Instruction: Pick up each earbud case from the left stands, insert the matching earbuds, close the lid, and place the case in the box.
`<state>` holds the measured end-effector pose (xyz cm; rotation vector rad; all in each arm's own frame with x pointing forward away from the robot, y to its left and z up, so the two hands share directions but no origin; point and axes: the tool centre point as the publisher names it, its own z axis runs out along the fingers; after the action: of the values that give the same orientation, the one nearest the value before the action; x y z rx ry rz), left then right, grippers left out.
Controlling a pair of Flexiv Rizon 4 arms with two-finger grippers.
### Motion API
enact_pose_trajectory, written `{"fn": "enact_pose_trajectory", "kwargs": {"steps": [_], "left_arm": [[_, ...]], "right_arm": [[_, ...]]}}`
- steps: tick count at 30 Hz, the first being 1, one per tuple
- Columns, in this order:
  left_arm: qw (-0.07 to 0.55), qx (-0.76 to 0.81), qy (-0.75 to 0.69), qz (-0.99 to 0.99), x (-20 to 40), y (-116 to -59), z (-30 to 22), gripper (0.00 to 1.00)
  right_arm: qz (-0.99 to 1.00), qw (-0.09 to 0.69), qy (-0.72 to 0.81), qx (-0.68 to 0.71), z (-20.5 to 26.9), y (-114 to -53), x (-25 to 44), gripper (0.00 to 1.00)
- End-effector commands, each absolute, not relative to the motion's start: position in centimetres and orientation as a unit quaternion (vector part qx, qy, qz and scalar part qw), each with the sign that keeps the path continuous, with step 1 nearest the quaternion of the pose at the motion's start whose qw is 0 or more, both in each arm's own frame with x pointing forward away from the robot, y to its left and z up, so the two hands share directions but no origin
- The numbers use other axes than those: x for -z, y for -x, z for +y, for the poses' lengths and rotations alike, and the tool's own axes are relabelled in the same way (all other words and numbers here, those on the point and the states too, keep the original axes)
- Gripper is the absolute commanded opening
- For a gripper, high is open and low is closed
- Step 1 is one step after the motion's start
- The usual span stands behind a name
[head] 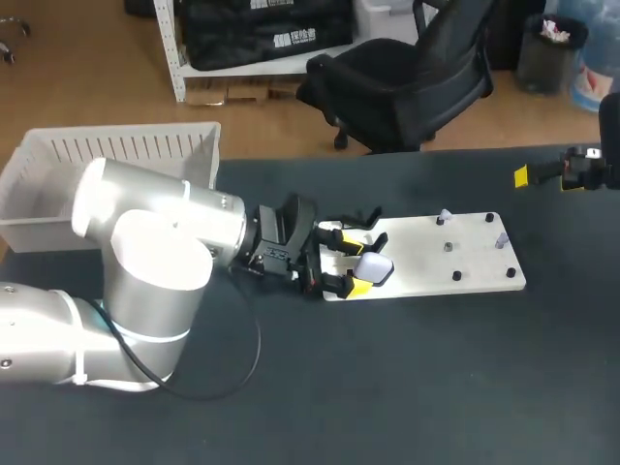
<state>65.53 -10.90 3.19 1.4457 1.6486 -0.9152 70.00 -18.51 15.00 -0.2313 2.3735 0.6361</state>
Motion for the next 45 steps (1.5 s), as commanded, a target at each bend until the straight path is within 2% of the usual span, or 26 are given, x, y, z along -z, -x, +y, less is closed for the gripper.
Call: {"fn": "enact_pose_trajectory", "kwargs": {"steps": [1, 12, 15, 19, 22, 25, 29, 40, 45], "left_arm": [[0.368, 0.359, -0.568, 0.643, -2.6, -66.0, -11.7, 0.83], [0.363, 0.356, -0.568, 0.647, -2.0, -66.4, -11.9, 0.71], [0.362, 0.357, -0.567, 0.648, -1.9, -66.4, -11.9, 0.72], [0.362, 0.358, -0.566, 0.648, -1.8, -66.3, -11.9, 0.69], [0.362, 0.359, -0.565, 0.649, -1.8, -66.4, -11.9, 0.64], [0.362, 0.360, -0.563, 0.650, -1.8, -66.4, -11.9, 0.56], [0.362, 0.359, -0.563, 0.650, -1.7, -66.4, -11.9, 0.51], [0.359, 0.360, -0.564, 0.650, -1.6, -66.2, -12.0, 0.46], [0.359, 0.359, -0.566, 0.650, -1.6, -66.2, -12.0, 0.39]], "right_arm": [[0.908, 0.330, 0.088, -0.243, -18.5, -70.0, -15.0, 1.00], [0.908, 0.330, 0.088, -0.243, -18.5, -70.0, -15.0, 1.00], [0.908, 0.330, 0.088, -0.243, -18.5, -70.0, -15.0, 1.00], [0.908, 0.330, 0.088, -0.243, -18.5, -70.0, -15.0, 1.00], [0.908, 0.330, 0.088, -0.243, -18.5, -70.0, -15.0, 1.00], [0.908, 0.330, 0.088, -0.243, -18.5, -70.0, -15.0, 1.00], [0.908, 0.330, 0.088, -0.243, -18.5, -70.0, -15.0, 1.00], [0.908, 0.330, 0.088, -0.243, -18.5, -70.0, -15.0, 1.00], [0.908, 0.330, 0.088, -0.243, -18.5, -70.0, -15.0, 1.00]]}}
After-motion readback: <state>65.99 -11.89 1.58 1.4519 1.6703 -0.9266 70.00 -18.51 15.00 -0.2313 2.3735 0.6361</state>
